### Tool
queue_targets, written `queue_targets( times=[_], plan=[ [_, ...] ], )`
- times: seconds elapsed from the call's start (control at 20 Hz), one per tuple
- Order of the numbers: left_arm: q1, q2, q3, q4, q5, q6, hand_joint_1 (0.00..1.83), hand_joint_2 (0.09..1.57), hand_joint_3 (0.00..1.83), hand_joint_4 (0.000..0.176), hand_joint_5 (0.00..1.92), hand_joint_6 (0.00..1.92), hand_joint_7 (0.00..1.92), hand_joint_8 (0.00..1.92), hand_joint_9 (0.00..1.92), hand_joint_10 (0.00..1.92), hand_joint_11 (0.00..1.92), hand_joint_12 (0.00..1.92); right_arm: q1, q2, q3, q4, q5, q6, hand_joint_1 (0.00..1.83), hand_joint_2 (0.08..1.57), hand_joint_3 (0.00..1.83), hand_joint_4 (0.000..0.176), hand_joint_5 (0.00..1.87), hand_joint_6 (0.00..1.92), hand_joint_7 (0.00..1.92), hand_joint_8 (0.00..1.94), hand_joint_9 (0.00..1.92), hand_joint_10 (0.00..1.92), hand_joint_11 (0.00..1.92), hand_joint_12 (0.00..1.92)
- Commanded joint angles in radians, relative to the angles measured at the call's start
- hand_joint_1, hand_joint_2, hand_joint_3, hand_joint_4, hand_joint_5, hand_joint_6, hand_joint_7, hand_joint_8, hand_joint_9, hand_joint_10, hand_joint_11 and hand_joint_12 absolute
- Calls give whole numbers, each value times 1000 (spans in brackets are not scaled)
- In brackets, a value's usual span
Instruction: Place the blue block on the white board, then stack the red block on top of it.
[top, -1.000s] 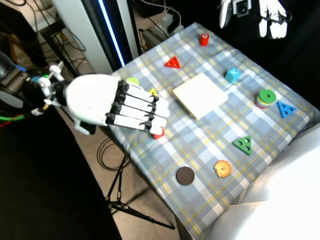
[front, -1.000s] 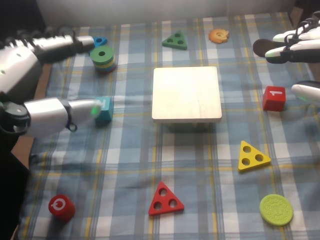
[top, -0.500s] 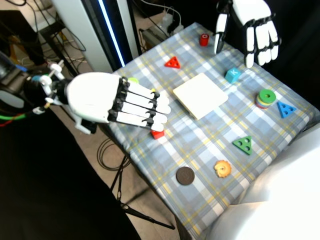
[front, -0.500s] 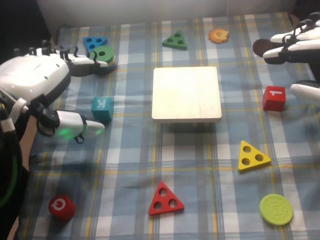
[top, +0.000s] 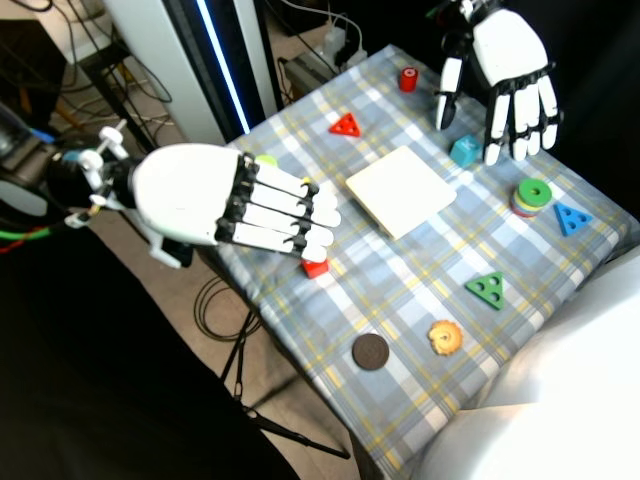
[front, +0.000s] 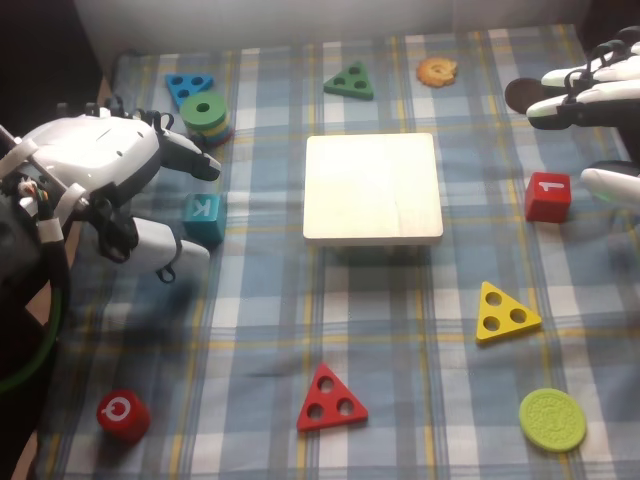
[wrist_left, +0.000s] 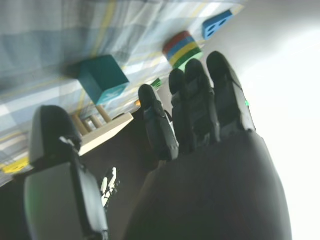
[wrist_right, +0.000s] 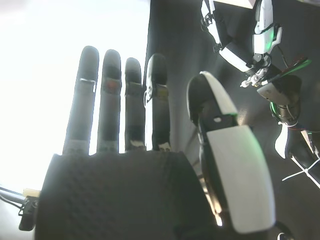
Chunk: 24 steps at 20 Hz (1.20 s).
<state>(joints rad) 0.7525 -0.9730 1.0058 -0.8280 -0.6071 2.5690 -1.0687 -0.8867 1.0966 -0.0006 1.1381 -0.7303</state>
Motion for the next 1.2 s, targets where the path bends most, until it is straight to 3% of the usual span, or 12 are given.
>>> queue_targets(
  times=[0.0, 0.2, 0.4, 0.55, 0.6, 0.65, 0.8, 0.9, 0.95, 1.0, 1.05, 1.15],
  plan=[
    [-15, -5, 9, 29, -82, 5, 887, 956, 2, 154, 706, 7, 424, 0, 367, 0, 112, 322, 15, 1, 3, 16, 119, 7, 617, 1357, 0, 0, 604, 1, 520, 1, 519, 0, 370, 415],
    [-28, -30, 40, 4, -60, 13, 871, 969, 1, 139, 793, 7, 446, 2, 382, 1, 121, 298, 15, 1, 5, 15, 117, 7, 617, 1358, 0, 0, 603, 1, 522, 2, 519, 2, 365, 417],
    [-30, -43, 56, -15, -59, 13, 852, 976, 1, 153, 822, 10, 466, 9, 384, 6, 136, 296, 15, 0, 5, 13, 116, 7, 619, 1353, 0, 0, 606, 1, 529, 3, 527, 3, 367, 427],
    [-30, -48, 63, -27, -58, 13, 867, 994, 7, 141, 870, 21, 466, 5, 382, 3, 131, 293, 15, -1, 6, 12, 115, 7, 618, 1352, 0, 0, 605, 0, 539, 6, 532, 4, 369, 430],
    [-30, -49, 63, -29, -58, 13, 990, 1072, 4, 169, 984, 726, 490, 27, 398, 14, 141, 302, 15, -1, 6, 12, 114, 7, 615, 1349, 0, 0, 607, 1, 545, 7, 539, 7, 377, 434],
    [-30, -50, 64, -31, -58, 13, 1002, 1106, 6, 175, 961, 950, 508, 18, 406, 10, 141, 302, 15, -1, 6, 12, 113, 7, 614, 1349, 0, 0, 606, 0, 546, 7, 540, 7, 379, 435],
    [-31, -55, 67, -39, -59, 13, 1004, 1130, 0, 176, 940, 1032, 548, 10, 442, 9, 175, 303, 14, -2, 5, 12, 113, 7, 617, 1357, 2, 0, 603, 0, 551, 7, 542, 6, 378, 434],
    [-32, -59, 68, -50, -70, 13, 1007, 1135, 1, 160, 932, 1046, 582, 13, 464, 10, 182, 296, 13, -3, 5, 12, 112, 7, 620, 1363, 4, 0, 604, 1, 552, 6, 549, 8, 386, 436],
    [-32, -61, 68, -58, -77, 12, 1002, 1134, 0, 173, 932, 1045, 595, 13, 472, 10, 186, 292, 12, -3, 5, 12, 112, 7, 624, 1368, 6, 0, 598, 0, 551, 5, 545, 6, 381, 434],
    [-32, -65, 70, -64, -93, -10, 1003, 1134, 0, 171, 933, 1044, 601, 13, 477, 10, 182, 288, 12, -4, 5, 12, 112, 8, 622, 1368, 5, 0, 594, 0, 550, 4, 542, 4, 375, 431],
    [-32, -65, 69, -58, -105, -54, 1047, 1130, 0, 75, 948, 1024, 619, 9, 478, 5, 179, 294, 11, -4, 5, 12, 112, 10, 598, 1374, 5, 0, 593, 0, 548, 2, 547, 5, 383, 434],
    [-35, -57, 60, -33, -125, -106, 1053, 1130, 0, 64, 950, 1022, 615, 6, 482, 6, 178, 296, 8, -4, 5, 12, 112, 13, 571, 1379, 5, 0, 594, 0, 546, 0, 546, 3, 379, 435]
  ],
)
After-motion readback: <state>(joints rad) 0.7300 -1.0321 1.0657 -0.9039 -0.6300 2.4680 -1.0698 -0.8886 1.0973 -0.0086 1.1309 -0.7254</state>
